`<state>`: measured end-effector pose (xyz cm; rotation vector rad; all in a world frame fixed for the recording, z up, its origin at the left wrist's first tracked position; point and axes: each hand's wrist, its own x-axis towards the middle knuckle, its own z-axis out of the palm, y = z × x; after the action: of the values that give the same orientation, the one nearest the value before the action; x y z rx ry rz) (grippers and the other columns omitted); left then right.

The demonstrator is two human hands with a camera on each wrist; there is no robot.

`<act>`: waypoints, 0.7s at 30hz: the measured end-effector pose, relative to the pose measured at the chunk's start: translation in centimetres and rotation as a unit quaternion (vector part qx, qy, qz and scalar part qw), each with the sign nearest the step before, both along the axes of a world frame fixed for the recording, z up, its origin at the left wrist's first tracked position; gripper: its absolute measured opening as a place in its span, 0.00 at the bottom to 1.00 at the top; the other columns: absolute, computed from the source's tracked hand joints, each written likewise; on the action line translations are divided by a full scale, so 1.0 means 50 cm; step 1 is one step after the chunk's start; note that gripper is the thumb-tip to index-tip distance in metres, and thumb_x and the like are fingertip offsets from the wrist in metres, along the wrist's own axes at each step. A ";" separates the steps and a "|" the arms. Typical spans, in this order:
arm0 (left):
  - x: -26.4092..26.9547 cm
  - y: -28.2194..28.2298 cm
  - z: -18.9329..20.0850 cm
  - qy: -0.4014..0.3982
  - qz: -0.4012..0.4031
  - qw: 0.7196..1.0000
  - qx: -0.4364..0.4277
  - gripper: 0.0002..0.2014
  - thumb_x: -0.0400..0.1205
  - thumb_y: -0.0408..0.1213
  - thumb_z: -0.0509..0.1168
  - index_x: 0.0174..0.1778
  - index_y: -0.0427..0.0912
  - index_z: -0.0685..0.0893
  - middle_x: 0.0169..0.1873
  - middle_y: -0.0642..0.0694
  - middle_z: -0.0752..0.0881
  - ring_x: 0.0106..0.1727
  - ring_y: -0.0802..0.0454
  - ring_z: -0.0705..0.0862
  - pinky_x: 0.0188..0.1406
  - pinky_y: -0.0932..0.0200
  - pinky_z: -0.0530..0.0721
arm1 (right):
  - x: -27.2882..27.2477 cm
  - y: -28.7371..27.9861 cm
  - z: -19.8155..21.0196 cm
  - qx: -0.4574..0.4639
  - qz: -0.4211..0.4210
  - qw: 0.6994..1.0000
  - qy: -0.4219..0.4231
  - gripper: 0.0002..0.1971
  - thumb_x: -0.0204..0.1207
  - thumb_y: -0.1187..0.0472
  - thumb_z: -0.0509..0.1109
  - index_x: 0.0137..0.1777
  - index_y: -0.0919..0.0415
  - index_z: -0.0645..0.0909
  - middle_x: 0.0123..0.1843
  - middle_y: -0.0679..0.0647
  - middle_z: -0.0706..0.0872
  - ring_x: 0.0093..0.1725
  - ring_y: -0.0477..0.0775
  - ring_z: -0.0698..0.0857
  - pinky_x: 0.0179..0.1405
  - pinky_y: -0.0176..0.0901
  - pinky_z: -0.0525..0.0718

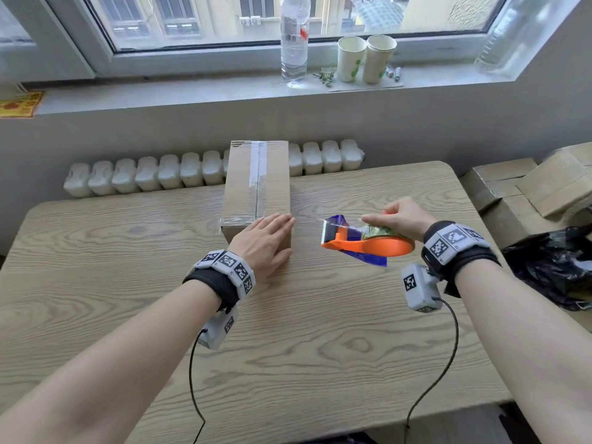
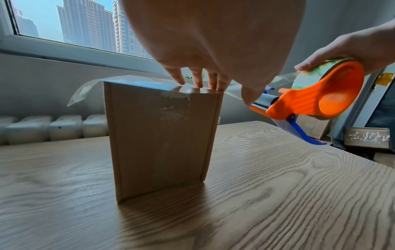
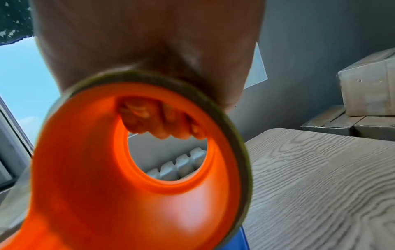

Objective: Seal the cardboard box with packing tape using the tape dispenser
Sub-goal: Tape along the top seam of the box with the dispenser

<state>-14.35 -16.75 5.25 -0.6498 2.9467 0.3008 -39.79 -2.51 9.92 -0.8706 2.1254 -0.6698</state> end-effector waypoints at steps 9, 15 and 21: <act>-0.002 -0.009 0.006 -0.005 -0.004 0.998 0.068 0.32 0.84 0.49 0.54 0.82 0.46 0.50 0.84 0.51 0.50 0.84 0.55 0.47 0.83 0.58 0.45 | 0.031 -0.026 0.026 -0.037 0.005 0.997 -0.061 0.14 0.75 0.64 0.69 0.26 0.62 0.79 0.29 0.56 0.79 0.29 0.52 0.76 0.27 0.40 0.72; -0.002 -0.012 0.006 0.002 -0.005 0.996 0.084 0.32 0.84 0.49 0.55 0.82 0.48 0.48 0.84 0.52 0.50 0.84 0.55 0.47 0.83 0.57 0.45 | 0.040 -0.031 0.029 -0.041 -0.008 0.999 -0.018 0.24 0.65 0.45 0.79 0.17 0.54 0.73 0.15 0.43 0.78 0.21 0.46 0.78 0.24 0.37 0.73; 0.004 -0.010 -0.003 0.012 -0.005 0.997 0.074 0.33 0.84 0.51 0.54 0.82 0.50 0.46 0.84 0.53 0.50 0.84 0.55 0.46 0.83 0.58 0.43 | 0.042 -0.036 0.024 -0.051 -0.012 0.998 -0.029 0.24 0.66 0.51 0.79 0.16 0.54 0.71 0.15 0.44 0.76 0.21 0.47 0.75 0.24 0.38 0.72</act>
<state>-14.16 -17.25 5.10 -0.6160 2.9130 0.5238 -37.69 -4.28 11.10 -0.8700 2.0670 -0.8132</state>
